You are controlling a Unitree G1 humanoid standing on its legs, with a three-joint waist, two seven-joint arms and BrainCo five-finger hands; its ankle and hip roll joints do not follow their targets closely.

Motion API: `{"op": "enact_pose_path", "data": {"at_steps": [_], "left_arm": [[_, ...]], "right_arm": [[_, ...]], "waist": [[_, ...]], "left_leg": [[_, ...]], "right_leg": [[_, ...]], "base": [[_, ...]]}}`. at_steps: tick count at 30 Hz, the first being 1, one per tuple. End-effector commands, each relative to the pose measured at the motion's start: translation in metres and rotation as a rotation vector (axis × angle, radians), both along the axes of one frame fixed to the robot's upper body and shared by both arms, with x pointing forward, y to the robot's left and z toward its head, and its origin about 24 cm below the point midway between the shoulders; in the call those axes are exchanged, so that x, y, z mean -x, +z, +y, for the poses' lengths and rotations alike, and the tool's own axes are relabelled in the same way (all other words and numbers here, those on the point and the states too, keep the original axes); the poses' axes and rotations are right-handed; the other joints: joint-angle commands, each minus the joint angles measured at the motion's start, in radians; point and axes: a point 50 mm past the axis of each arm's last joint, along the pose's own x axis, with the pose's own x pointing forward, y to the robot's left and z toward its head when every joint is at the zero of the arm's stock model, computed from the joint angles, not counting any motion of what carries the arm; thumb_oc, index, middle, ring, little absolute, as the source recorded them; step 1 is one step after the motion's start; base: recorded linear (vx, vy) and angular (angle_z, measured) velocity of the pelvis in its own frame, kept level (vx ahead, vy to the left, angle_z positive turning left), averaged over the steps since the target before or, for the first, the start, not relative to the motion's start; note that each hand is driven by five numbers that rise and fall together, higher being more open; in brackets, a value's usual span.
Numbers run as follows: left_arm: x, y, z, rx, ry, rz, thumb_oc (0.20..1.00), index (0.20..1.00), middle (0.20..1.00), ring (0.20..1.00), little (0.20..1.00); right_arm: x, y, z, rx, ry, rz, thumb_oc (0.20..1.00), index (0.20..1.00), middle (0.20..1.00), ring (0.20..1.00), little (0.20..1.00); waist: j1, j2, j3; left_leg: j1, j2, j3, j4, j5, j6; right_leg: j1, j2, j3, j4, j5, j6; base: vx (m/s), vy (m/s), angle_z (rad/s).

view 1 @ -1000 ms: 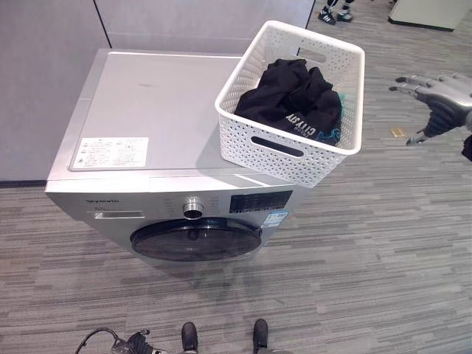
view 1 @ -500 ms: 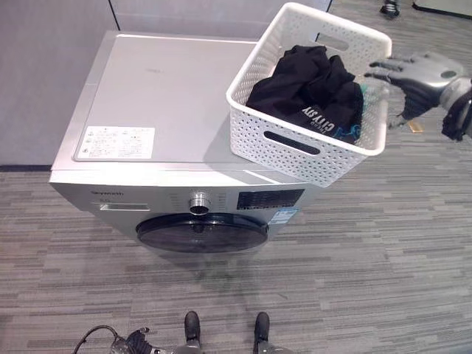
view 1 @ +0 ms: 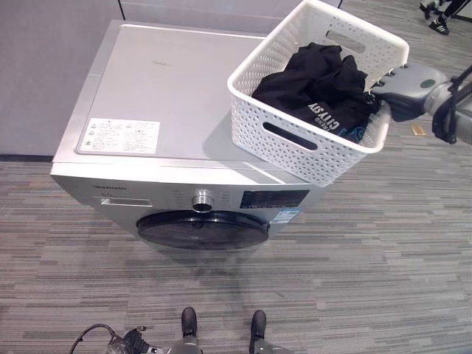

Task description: Grab the laundry basket,head to the washer,open it,put in the laundry and shut it.

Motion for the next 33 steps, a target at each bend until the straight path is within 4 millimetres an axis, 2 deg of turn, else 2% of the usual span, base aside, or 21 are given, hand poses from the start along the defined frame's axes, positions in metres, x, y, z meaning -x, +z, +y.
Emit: {"op": "enact_pose_path", "data": {"at_steps": [1,5,8,10,15,18,20,22,23,24,25,26,30,33], "left_arm": [[-0.014,0.013,0.022,-0.062,0.015,-0.039,1.000,1.000,1.000,1.000,1.000],[-0.019,0.014,0.022,-0.065,-0.004,-0.050,1.000,1.000,1.000,1.000,1.000],[-0.020,0.015,0.021,-0.068,-0.011,-0.053,1.000,1.000,1.000,1.000,1.000],[-0.022,0.015,0.021,-0.073,-0.025,-0.053,1.000,1.000,1.000,1.000,1.000],[-0.021,0.015,0.022,-0.081,-0.030,-0.048,1.000,1.000,1.000,1.000,1.000],[-0.022,0.016,0.023,-0.089,-0.031,-0.048,1.000,1.000,1.000,1.000,1.000],[-0.024,0.015,0.021,-0.089,-0.029,-0.054,1.000,1.000,1.000,1.000,1.000],[-0.023,0.016,0.022,-0.093,-0.028,-0.052,1.000,1.000,1.000,1.000,1.000],[-0.024,0.016,0.021,-0.093,-0.026,-0.055,1.000,1.000,1.000,1.000,1.000],[-0.024,0.016,0.022,-0.094,-0.026,-0.055,1.000,1.000,1.000,1.000,1.000],[-0.024,0.015,0.019,-0.088,-0.021,-0.057,1.000,1.000,1.000,1.000,1.000],[-0.024,0.015,0.020,-0.088,-0.020,-0.057,1.000,1.000,1.000,1.000,1.000],[-0.025,0.013,0.016,-0.079,-0.011,-0.059,1.000,1.000,1.000,1.000,1.000],[-0.026,0.013,0.015,-0.080,-0.012,-0.062,1.000,1.000,1.000,1.000,1.000]], "right_arm": [[0.000,0.033,-0.005,-0.107,-0.038,-0.113,0.200,0.200,0.200,0.200,0.200],[-0.003,0.039,0.019,-0.115,0.048,-0.121,0.200,0.200,0.200,0.200,0.200],[-0.003,0.043,0.029,-0.112,0.084,-0.127,0.200,0.200,0.200,0.200,0.200],[-0.004,0.046,0.046,-0.100,0.139,-0.129,0.200,0.200,0.200,0.200,0.200],[-0.007,0.045,0.063,-0.126,0.194,-0.123,0.200,0.200,0.200,0.200,0.200],[-0.014,0.040,0.074,-0.200,0.214,-0.125,0.200,0.200,0.200,0.200,0.200],[-0.021,0.035,0.088,-0.308,0.251,-0.150,0.200,0.200,0.200,0.200,0.200],[-0.022,0.034,0.087,-0.311,0.250,-0.150,0.200,0.200,0.200,0.200,0.200],[-0.026,0.031,0.099,-0.353,0.272,-0.157,0.200,0.200,0.200,0.200,0.200],[-0.026,0.031,0.099,-0.353,0.272,-0.156,0.200,0.200,0.200,0.200,0.200],[-0.029,0.031,0.112,-0.387,0.297,-0.163,0.200,0.200,0.200,0.200,0.200],[-0.029,0.030,0.112,-0.388,0.297,-0.163,0.200,0.200,0.200,0.200,0.200],[-0.041,0.024,0.133,-0.489,0.297,-0.150,0.200,0.200,0.200,0.200,0.200],[-0.044,0.022,0.146,-0.496,0.302,-0.129,0.200,0.200,0.200,0.200,0.200]], "waist": [[0.019,-0.066,0.035],[0.033,-0.086,0.035],[0.039,-0.093,0.037],[0.052,-0.103,0.039],[0.067,-0.117,0.042],[0.084,-0.125,0.050],[0.092,-0.123,0.057],[0.091,-0.128,0.055],[0.097,-0.125,0.057],[0.097,-0.126,0.057],[0.102,-0.122,0.057],[0.102,-0.122,0.057],[0.109,-0.113,0.056],[0.108,-0.113,0.054]], "left_leg": [[-0.010,-0.012,-0.017,0.004,0.016,-0.031],[-0.014,-0.014,-0.023,0.004,0.016,-0.028],[-0.018,-0.013,-0.027,0.004,0.016,-0.028],[-0.026,-0.014,-0.033,0.004,0.016,-0.025],[-0.036,-0.018,-0.042,0.004,0.015,-0.023],[-0.045,-0.020,-0.047,0.004,0.015,-0.021],[-0.044,-0.023,-0.049,0.004,0.013,-0.018],[-0.045,-0.024,-0.049,0.004,0.014,-0.018],[-0.044,-0.026,-0.050,0.004,0.012,-0.015],[-0.043,-0.026,-0.050,0.004,0.012,-0.015],[-0.042,-0.029,-0.050,0.004,0.012,-0.013],[-0.042,-0.029,-0.050,0.004,0.011,-0.012],[-0.035,-0.034,-0.050,0.004,0.010,-0.008],[-0.034,-0.038,-0.052,0.004,0.009,-0.006]], "right_leg": [[0.062,-0.064,-0.002,-0.003,0.121,0.076],[0.061,-0.064,-0.007,-0.003,0.124,0.078],[0.059,-0.064,-0.011,-0.003,0.125,0.079],[0.056,-0.064,-0.016,-0.003,0.128,0.079],[0.053,-0.062,-0.024,-0.003,0.131,0.080],[0.052,-0.064,-0.033,-0.003,0.139,0.079],[0.056,-0.064,-0.035,-0.003,0.141,0.076],[0.055,-0.065,-0.035,-0.003,0.141,0.076],[0.057,-0.066,-0.037,-0.003,0.145,0.075],[0.057,-0.066,-0.036,-0.003,0.145,0.075],[0.060,-0.068,-0.036,-0.003,0.148,0.073],[0.060,-0.068,-0.036,-0.003,0.148,0.073],[0.065,-0.072,-0.036,-0.003,0.155,0.072],[0.067,-0.074,-0.035,-0.003,0.166,0.073]], "base": [[0.00,0.000,0.00],[0.00,0.000,0.00],[0.00,0.000,0.00],[0.00,0.000,0.00],[-0.01,-0.003,0.06],[-0.02,-0.004,0.03],[0.00,0.007,0.05],[0.00,0.008,0.05],[0.00,0.000,0.00],[0.00,0.000,0.00],[0.00,0.000,0.00],[0.00,0.000,0.00],[0.00,0.009,0.00],[0.00,0.011,0.00]]}}
